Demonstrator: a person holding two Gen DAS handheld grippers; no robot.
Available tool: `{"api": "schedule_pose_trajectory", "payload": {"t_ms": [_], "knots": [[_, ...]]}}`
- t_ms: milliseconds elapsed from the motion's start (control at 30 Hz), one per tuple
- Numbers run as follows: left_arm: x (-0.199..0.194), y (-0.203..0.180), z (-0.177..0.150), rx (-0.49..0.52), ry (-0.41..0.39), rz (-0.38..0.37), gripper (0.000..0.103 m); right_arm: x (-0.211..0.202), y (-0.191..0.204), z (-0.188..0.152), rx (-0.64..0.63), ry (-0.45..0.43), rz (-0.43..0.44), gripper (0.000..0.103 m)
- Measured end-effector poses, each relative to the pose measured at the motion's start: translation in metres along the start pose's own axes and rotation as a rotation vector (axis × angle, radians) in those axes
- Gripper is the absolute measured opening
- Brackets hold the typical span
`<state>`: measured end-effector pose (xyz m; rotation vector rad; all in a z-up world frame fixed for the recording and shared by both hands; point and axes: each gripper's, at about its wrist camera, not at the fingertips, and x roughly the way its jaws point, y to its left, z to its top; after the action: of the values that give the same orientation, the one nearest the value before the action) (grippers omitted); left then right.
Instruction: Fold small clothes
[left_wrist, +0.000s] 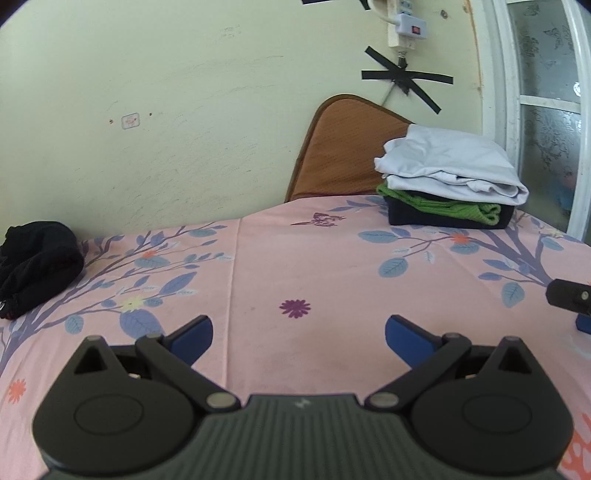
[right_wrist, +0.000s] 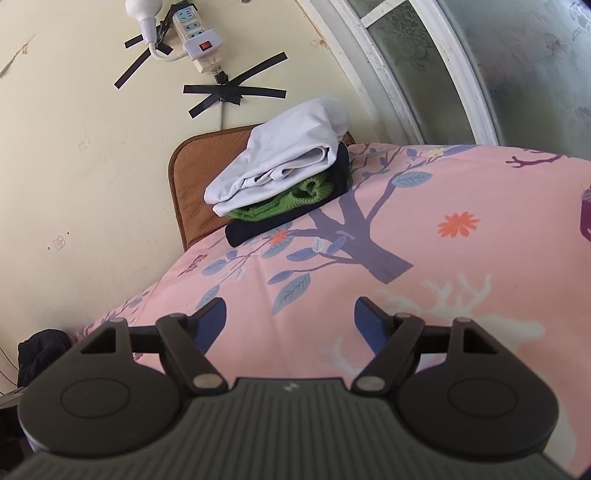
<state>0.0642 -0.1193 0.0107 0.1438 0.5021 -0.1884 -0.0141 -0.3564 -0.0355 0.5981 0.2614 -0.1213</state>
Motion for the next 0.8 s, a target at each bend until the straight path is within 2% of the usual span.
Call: {"api": "schedule_pose_trajectory", "payload": {"t_ms": [133, 433, 567, 800], "knots": [[-0.0023, -0.0003, -0.0007, 0.002, -0.014, 0.022, 0.103, -0.0003, -0.0011, 0.0005, 0.006, -0.001, 0.005, 0.080], [-0.0033, -0.0078, -0.0043, 0.059, 0.023, 0.101, 0.103, 0.0000, -0.0031, 0.0011, 0.016, -0.004, 0.018, 0.081], [-0.0007, -0.0049, -0.0058, 0.041, 0.071, 0.075, 0.103, 0.0007, -0.0041, 0.0013, 0.019, 0.001, 0.023, 0.081], [0.0006, -0.0033, -0.0074, 0.035, 0.088, 0.087, 0.103, 0.0017, -0.0053, 0.0022, 0.022, 0.006, 0.033, 0.081]]}}
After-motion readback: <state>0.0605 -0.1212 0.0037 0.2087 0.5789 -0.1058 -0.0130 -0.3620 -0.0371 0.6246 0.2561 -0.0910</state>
